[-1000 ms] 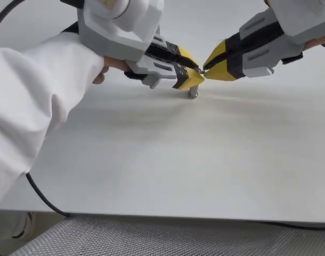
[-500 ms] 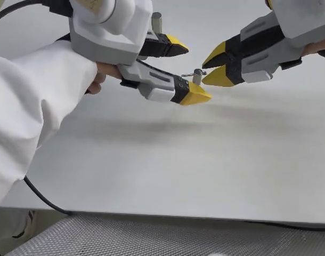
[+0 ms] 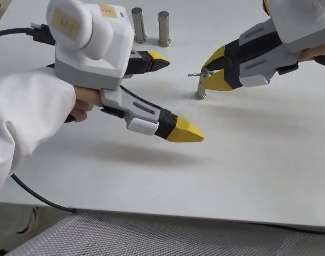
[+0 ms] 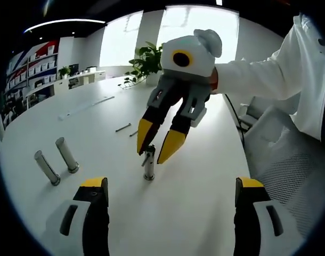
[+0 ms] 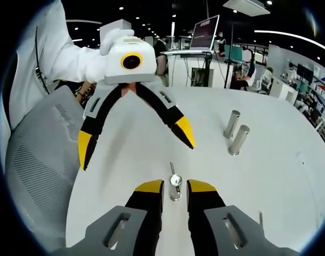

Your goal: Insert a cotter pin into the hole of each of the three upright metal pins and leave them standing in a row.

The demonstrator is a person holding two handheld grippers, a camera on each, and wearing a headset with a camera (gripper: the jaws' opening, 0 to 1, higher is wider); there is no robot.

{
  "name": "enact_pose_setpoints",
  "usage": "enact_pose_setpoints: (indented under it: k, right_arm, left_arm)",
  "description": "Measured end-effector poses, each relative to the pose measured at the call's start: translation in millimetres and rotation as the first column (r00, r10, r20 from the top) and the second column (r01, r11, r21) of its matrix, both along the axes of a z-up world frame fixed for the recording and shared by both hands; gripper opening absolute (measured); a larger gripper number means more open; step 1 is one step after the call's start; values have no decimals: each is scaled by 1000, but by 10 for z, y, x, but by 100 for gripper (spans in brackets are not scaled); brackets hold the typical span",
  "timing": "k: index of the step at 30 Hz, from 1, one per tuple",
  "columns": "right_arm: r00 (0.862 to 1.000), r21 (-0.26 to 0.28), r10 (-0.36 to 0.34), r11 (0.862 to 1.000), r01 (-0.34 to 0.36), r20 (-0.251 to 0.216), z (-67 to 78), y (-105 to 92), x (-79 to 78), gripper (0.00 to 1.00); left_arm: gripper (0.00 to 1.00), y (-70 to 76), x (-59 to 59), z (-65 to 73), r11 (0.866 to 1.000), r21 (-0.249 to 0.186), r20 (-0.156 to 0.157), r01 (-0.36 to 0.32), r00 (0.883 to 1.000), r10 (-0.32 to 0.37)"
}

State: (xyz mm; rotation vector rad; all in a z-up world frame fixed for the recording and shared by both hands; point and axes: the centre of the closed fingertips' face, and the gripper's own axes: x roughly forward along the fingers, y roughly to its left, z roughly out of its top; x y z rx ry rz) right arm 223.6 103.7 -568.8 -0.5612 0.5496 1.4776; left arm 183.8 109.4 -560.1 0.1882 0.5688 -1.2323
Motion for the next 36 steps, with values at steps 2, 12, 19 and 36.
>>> enact_pose_setpoints:
  k: [2,12,19,36]
  right_arm:
    - [1000,0,-1,1000,1,-3,-11,11,5,12]
    - [1000,-1,-1,1000,1,-15,-58,41,10,5]
    - [1000,-6,11,1000,-11,5,-48,64,12,4]
    - [999,12,-32,999,32,35,-22,417,310,4]
  left_arm:
    - [99,22,-21,-1,1000,9,0,-9,1000,9]
    - [99,126,-110,-111,999,36,-17,-6,1000,7]
    - [99,193,-104,-114,999,30,-16,-27,999,28]
    - [98,479,-50,-76,992,11,-6,-126,992,126]
